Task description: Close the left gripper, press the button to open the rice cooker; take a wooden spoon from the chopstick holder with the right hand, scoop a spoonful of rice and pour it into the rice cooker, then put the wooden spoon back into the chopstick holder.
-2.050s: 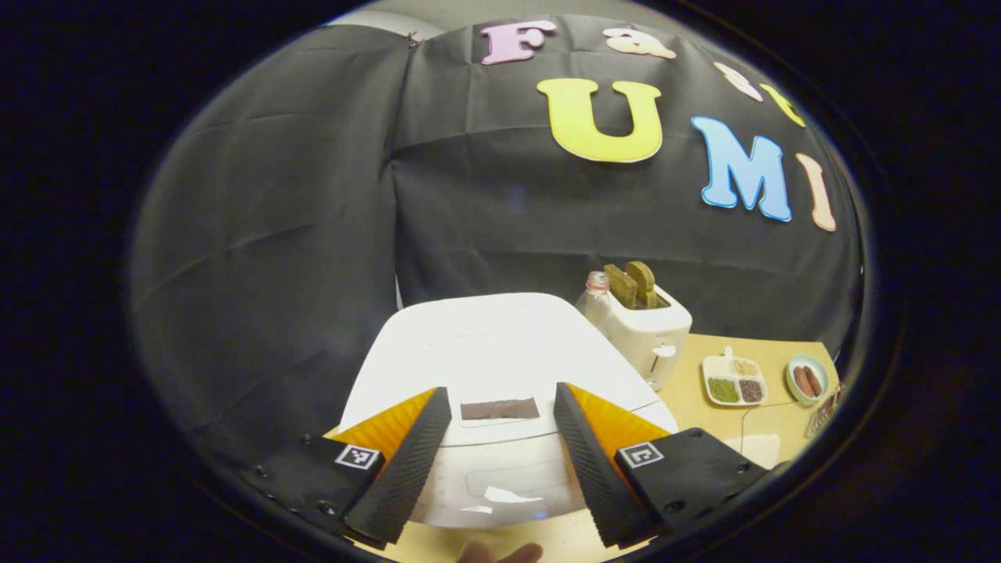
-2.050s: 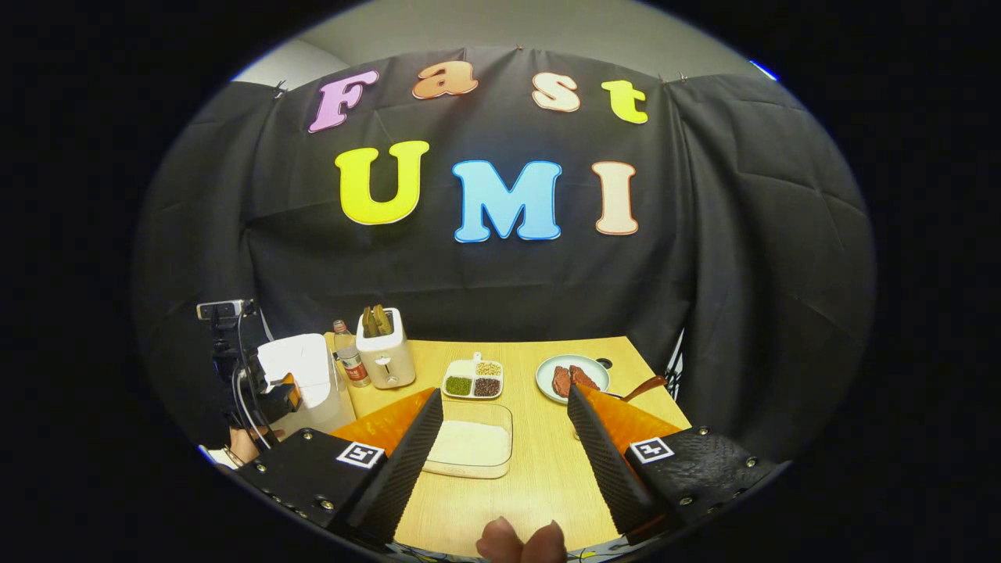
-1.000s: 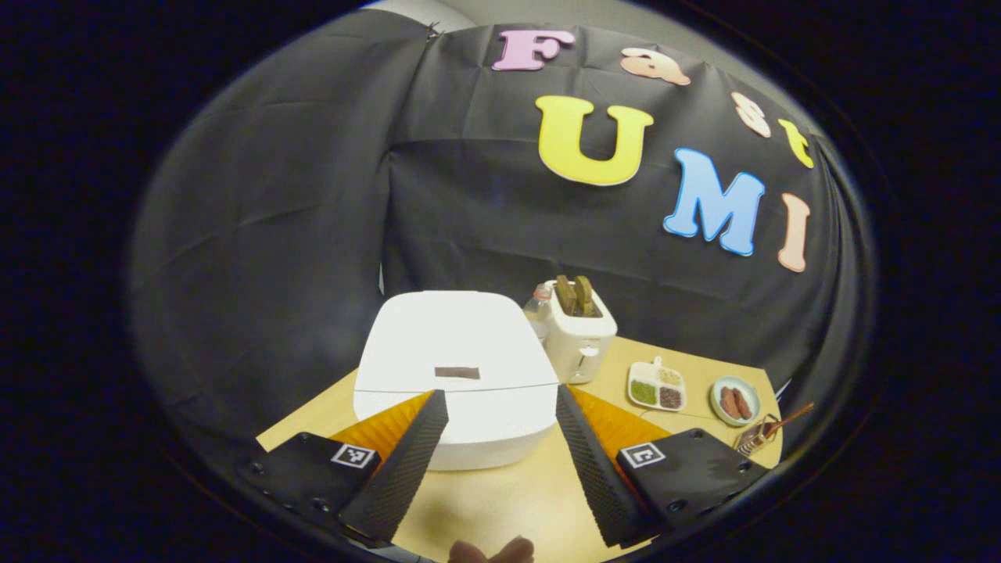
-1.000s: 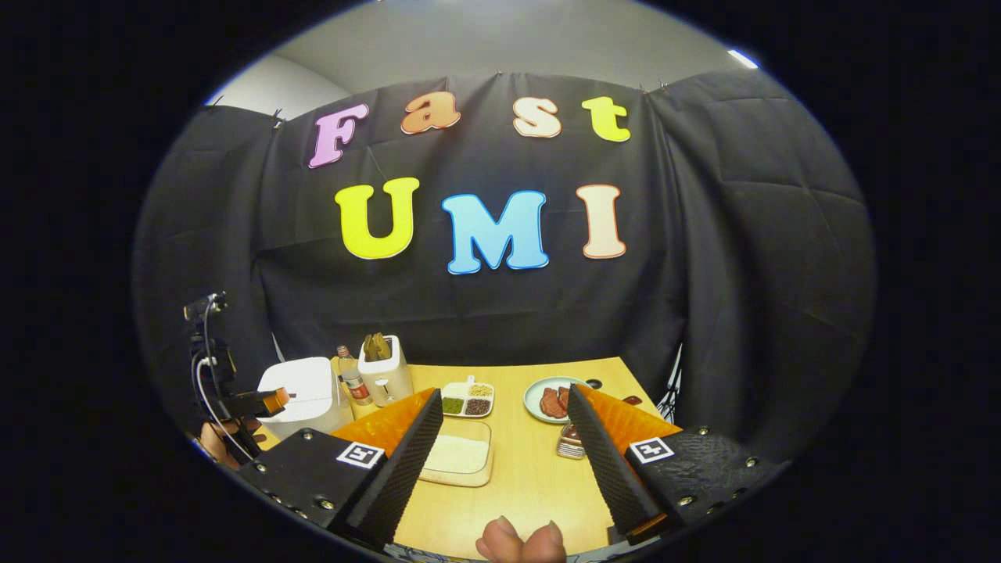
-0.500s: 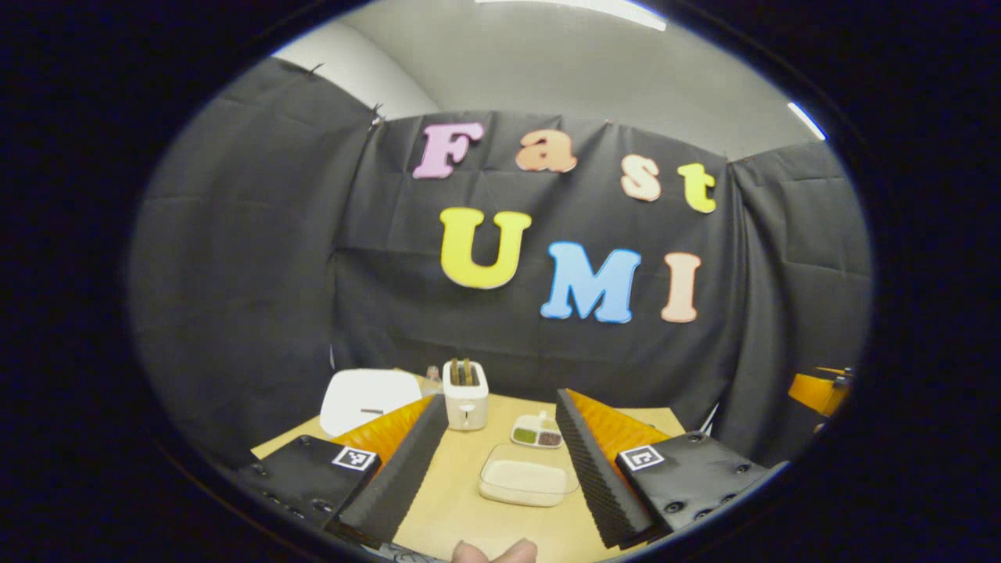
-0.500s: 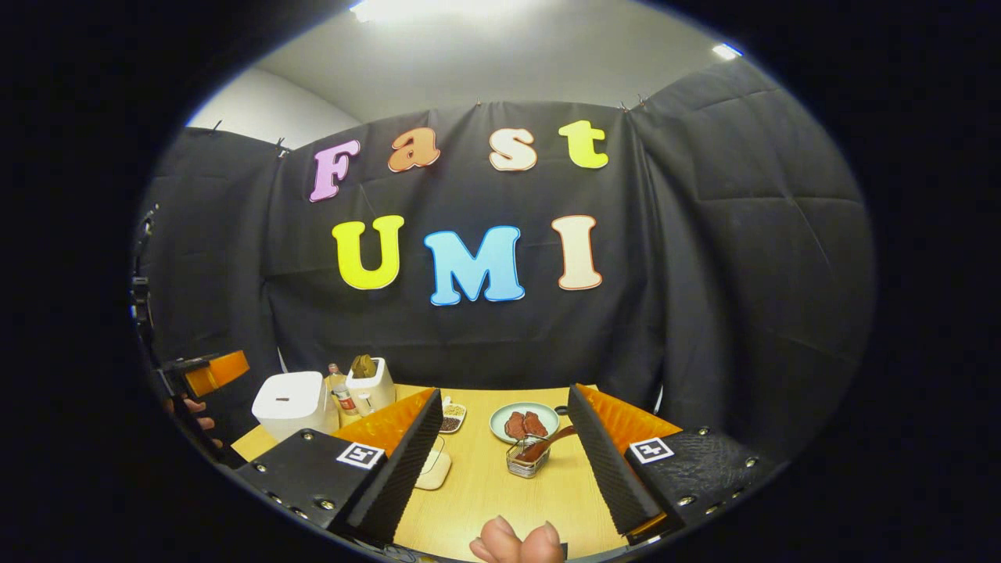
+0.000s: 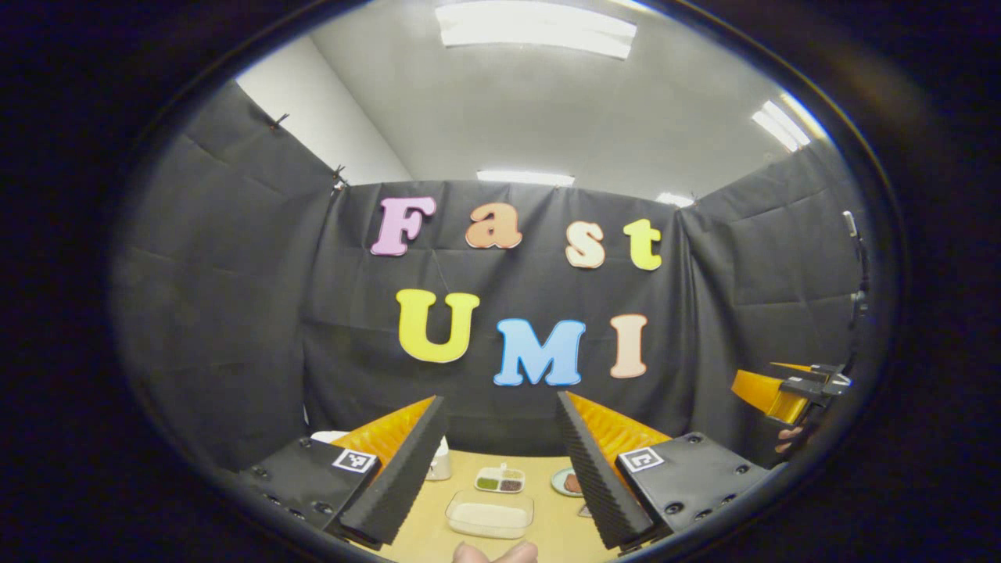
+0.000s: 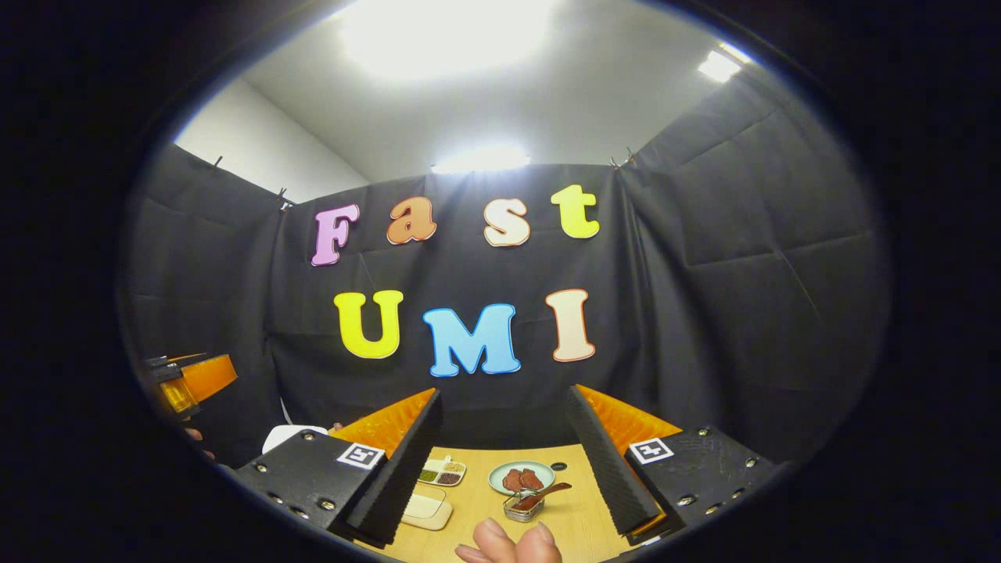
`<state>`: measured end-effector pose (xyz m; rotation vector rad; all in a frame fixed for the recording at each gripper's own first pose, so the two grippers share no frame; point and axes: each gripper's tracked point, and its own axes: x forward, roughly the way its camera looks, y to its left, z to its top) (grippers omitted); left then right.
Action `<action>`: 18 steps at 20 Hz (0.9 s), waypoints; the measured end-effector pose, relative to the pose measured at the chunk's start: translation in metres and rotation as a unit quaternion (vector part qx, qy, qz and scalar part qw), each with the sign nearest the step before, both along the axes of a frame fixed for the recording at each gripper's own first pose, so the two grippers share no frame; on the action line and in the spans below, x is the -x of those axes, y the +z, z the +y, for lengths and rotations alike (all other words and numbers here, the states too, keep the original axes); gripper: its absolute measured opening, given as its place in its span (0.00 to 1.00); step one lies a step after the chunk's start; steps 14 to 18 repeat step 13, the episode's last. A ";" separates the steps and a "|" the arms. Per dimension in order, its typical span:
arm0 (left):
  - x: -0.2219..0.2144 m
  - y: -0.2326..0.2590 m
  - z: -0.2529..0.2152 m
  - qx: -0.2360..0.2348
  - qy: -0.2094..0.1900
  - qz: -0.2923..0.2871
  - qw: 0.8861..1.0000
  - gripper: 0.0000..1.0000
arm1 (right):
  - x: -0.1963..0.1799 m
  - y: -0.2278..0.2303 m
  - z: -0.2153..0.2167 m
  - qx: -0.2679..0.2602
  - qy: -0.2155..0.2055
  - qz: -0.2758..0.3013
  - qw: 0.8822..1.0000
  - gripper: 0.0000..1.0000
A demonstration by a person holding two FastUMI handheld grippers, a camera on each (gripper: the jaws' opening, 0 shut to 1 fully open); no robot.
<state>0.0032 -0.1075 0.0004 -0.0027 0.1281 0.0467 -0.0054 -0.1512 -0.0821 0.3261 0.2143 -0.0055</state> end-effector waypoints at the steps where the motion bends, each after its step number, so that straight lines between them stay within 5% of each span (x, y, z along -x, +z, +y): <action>1: 0.001 0.011 0.004 -0.006 0.002 -0.015 1.000 0.94 | -0.002 0.005 0.000 0.002 -0.003 -0.002 1.000 0.98; 18: 0.004 0.014 0.041 -0.002 0.000 -0.009 1.000 0.96 | -0.012 0.025 0.030 0.059 -0.013 -0.027 0.998 0.98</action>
